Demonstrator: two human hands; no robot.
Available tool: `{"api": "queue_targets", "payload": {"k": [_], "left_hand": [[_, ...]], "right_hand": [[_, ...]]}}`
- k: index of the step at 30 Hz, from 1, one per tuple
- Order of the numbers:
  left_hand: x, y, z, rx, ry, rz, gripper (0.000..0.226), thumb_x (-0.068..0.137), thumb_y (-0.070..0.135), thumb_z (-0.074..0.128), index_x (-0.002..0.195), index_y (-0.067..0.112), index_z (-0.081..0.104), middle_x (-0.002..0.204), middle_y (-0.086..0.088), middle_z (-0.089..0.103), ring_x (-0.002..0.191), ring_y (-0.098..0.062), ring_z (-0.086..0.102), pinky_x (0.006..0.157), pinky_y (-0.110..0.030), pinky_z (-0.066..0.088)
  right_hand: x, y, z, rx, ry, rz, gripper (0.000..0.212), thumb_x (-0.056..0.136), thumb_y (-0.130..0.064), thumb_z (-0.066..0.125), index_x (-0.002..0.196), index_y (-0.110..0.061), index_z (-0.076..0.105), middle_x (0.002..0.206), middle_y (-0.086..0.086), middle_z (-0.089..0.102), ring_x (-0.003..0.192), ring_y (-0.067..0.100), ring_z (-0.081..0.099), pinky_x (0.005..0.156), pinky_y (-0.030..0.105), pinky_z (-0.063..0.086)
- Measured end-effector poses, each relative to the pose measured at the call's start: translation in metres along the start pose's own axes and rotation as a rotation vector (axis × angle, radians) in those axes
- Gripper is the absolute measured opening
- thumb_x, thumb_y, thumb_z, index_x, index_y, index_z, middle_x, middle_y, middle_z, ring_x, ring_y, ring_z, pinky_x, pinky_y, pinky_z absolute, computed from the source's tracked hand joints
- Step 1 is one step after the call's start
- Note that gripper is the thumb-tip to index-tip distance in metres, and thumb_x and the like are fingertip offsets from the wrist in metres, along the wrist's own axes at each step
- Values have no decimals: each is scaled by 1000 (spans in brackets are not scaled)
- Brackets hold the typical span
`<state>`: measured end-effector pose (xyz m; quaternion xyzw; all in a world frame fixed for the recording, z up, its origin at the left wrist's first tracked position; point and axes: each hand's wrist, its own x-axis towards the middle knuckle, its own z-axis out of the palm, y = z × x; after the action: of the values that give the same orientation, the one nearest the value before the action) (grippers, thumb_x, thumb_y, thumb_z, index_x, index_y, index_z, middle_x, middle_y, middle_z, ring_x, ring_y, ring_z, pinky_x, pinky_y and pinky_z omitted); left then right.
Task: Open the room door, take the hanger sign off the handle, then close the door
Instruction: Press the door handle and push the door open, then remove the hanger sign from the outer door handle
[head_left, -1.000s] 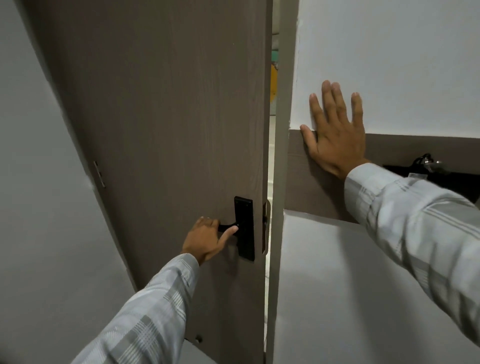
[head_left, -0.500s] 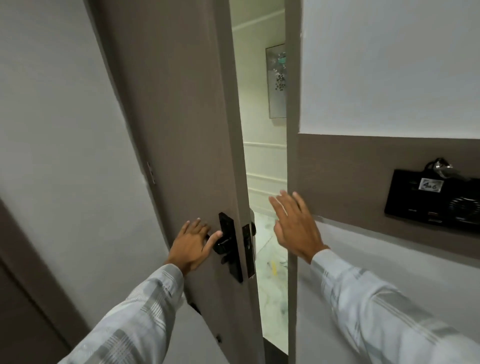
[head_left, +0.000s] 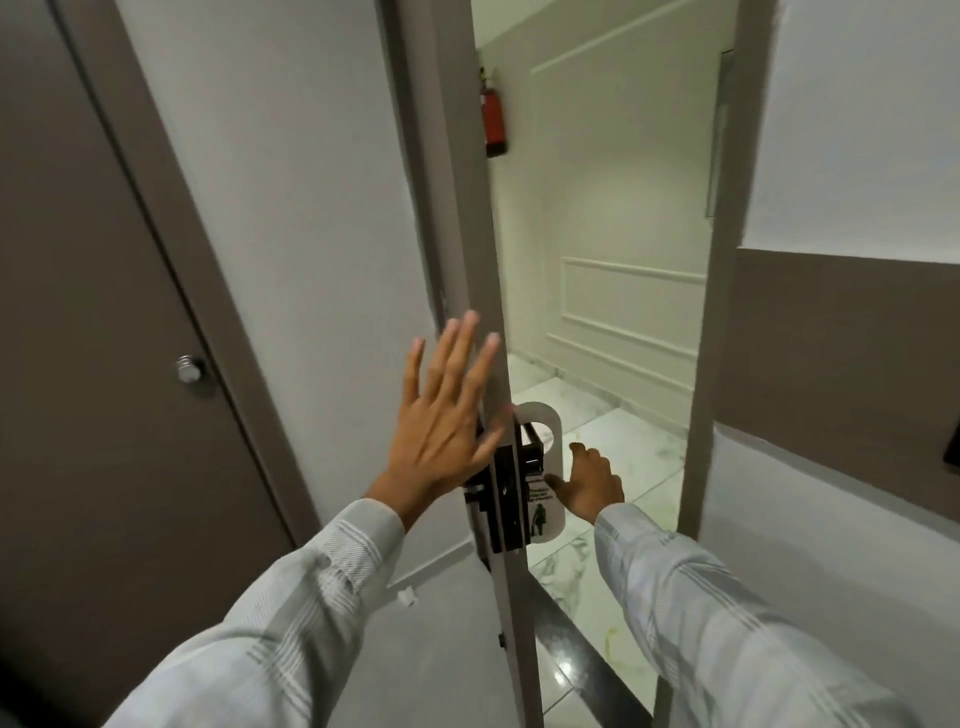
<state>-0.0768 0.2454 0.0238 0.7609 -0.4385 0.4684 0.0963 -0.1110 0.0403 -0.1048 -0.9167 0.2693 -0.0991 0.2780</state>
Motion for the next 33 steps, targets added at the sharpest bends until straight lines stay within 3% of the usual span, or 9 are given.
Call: {"api": "queue_targets", "payload": {"k": [3,7,10,18,21,23,26,29,33], "left_hand": [[0,5,-7,80,-59,33,78,95,57,33,155,20,-2,164,-7,-8,153,-26,-4,124,-50,-3],[-17,-4,-10,18,-138,-137,75,98,55,32,156,18,1,163,-16,-14,153,-29,-7,125,-46,0],[-30,-12,-9,-33,-196,-122,77,99,50,38,156,17,-1,163,-15,-20,152,-29,-10,125,-42,0],[-39,-17,-12,-89,-175,-172,76,98,50,39,156,18,2,161,-18,-20,151,-34,-12,125,-41,-3],[-62,16,-5,-189,-182,-138,72,98,45,38,156,15,7,163,-19,-6,152,-33,-6,125,-45,-2],[-92,63,6,-321,-299,-134,61,99,40,34,153,13,27,161,-15,23,152,-31,9,124,-46,5],[-140,127,21,-558,-643,-398,41,102,41,29,110,31,67,116,1,72,132,-22,50,108,-42,27],[-155,189,36,-874,-838,-632,41,100,51,37,86,33,71,88,5,74,96,-14,64,91,-35,32],[-144,292,32,-1206,-1011,-621,41,97,42,52,77,13,73,79,-6,75,81,-25,68,85,-37,51]], "right_hand": [[8,-18,15,198,-75,70,63,86,-45,70,135,-11,49,131,15,56,125,36,52,101,46,47],[13,-35,35,327,-106,138,37,91,-23,67,123,-7,60,124,16,66,114,35,62,90,35,49],[14,-42,43,357,-60,178,24,94,-12,53,114,-9,67,119,17,68,107,36,64,84,34,50],[5,-59,30,306,170,147,14,88,-9,59,89,-13,73,97,9,72,84,30,65,68,28,44],[-29,-40,25,250,262,111,20,84,-5,55,68,-17,59,83,3,66,73,26,60,66,32,48],[-64,-7,22,143,321,43,15,87,-8,60,72,-13,61,86,2,63,77,25,63,69,35,54],[-131,54,23,-128,366,-35,8,89,-14,68,82,-9,67,90,6,66,82,24,66,69,35,58],[-208,111,14,-332,423,-84,24,63,-4,90,67,-11,68,69,5,66,59,22,65,50,25,53],[-305,174,-14,-369,398,88,27,59,-12,96,67,-17,71,69,-1,66,61,17,65,47,21,51]]}}
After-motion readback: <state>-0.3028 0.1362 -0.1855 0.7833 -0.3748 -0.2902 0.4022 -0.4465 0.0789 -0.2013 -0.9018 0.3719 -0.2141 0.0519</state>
